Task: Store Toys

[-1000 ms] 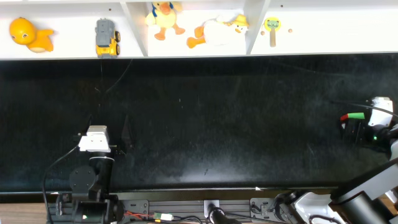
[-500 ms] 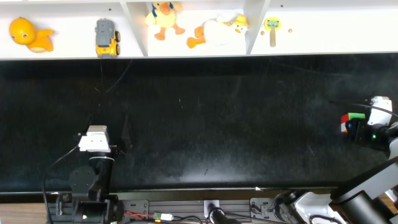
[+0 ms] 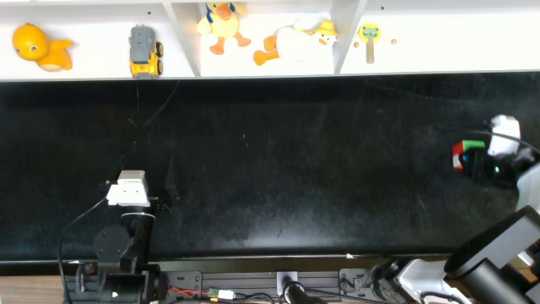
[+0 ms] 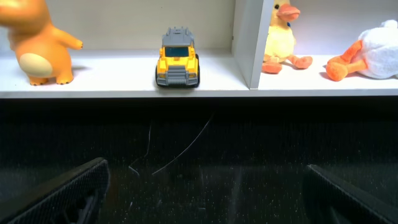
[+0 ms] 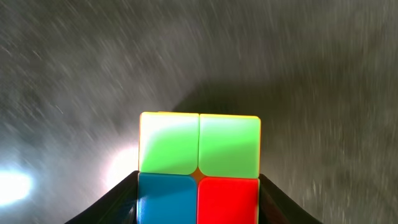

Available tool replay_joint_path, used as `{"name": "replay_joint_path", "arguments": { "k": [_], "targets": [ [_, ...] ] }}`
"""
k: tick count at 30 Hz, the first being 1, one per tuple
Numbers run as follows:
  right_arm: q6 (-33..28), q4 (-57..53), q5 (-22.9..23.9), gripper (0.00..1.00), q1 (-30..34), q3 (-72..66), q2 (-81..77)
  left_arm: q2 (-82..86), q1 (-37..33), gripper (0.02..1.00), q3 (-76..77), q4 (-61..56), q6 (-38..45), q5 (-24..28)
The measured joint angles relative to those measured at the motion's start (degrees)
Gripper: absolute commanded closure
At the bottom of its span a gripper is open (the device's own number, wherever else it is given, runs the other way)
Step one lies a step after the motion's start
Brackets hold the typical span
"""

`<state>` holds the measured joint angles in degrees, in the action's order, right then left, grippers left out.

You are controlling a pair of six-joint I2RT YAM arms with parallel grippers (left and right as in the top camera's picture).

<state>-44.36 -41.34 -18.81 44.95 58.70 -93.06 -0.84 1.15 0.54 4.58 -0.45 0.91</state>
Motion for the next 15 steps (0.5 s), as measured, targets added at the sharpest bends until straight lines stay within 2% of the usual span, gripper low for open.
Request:
{"name": "replay_joint_path", "arguments": {
  "k": [8,15],
  "targets": [
    [3.06,-0.85,0.37,0.518,-7.23,10.95,0.72,0.00,0.00,0.020,0.00,0.00,0.00,0.00],
    [3.67,0.39,2.45,0.518,-10.95,17.64,0.48,0.00,0.00,0.023,0.00,0.00,-0.02,0.00]
  ]
}}
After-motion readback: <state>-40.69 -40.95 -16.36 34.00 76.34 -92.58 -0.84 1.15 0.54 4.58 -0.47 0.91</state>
